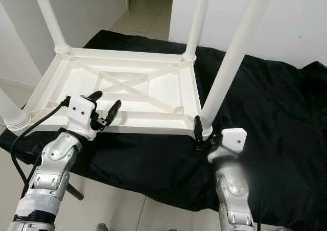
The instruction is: Building children table
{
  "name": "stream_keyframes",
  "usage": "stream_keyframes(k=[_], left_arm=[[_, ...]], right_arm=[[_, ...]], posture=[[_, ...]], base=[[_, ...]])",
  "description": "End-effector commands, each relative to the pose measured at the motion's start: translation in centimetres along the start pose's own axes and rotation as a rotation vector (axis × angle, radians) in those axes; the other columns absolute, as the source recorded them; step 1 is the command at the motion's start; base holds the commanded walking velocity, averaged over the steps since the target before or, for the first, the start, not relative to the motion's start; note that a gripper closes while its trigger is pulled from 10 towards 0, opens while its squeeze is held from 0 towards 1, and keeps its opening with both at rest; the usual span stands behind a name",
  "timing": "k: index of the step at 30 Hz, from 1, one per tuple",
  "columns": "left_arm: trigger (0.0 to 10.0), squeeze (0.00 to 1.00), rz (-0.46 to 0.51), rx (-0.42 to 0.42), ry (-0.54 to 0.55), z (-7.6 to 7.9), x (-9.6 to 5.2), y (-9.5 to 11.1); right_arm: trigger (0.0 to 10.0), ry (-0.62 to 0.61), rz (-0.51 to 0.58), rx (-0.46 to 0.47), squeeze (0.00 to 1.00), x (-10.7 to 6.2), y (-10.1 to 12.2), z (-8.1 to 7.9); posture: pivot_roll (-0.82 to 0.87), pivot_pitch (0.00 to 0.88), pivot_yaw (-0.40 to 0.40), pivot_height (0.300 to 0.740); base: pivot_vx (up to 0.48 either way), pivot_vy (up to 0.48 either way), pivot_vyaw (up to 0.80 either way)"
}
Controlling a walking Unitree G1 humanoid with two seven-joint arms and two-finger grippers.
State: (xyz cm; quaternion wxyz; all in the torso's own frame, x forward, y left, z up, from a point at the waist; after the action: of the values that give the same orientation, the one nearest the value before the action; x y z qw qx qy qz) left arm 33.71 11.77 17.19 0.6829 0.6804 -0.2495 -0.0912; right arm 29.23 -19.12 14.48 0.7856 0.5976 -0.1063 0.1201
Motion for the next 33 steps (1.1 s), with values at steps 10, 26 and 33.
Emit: stream_keyframes(k=[10, 26, 33], left_arm=[[10.0, 0.00, -0.040, 0.012, -0.127, 1.6, -0.8, -0.6], [10.0, 0.00, -0.127, -0.016, -0.389, 5.4, -2.2, -1.5], [10.0, 0.00, -0.163, -0.086, -0.523, 8.4, -2.4, -1.4]], right_arm=[[10.0, 0.007, -0.032, 0.000, 0.00, -0.6, -0.6, -0.1], [10.0, 0.127, -0.043, 0.011, 0.00, 1.1, -1.0, 0.2], [10.0, 0.219, -0.048, -0.023, 0.00, 2.4, -1.3, -0.1]], posture=[[0.03, 0.054, -0.004, 0.740], [0.05, 0.097, -0.023, 0.740], [0.06, 0.106, -0.028, 0.740]], base=[[0.000, 0.000, 0.00], [0.000, 0.000, 0.00], [0.000, 0.000, 0.00]])
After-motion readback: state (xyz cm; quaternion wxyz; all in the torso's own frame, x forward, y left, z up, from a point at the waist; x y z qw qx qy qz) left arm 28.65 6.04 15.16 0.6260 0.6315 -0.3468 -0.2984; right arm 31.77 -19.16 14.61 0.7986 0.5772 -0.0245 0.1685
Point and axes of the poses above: a point about 5 cm out from each wrist's last joint towards the gripper, its own x axis pointing out of the wrist towards the gripper, its own y axis along the axis of the wrist's last joint, z = x × y, the point moved 4 cm from there along x, pointing out of the wrist towards the gripper, and after that the axes turned 14 degrees about -x, right-handed, at the moved point
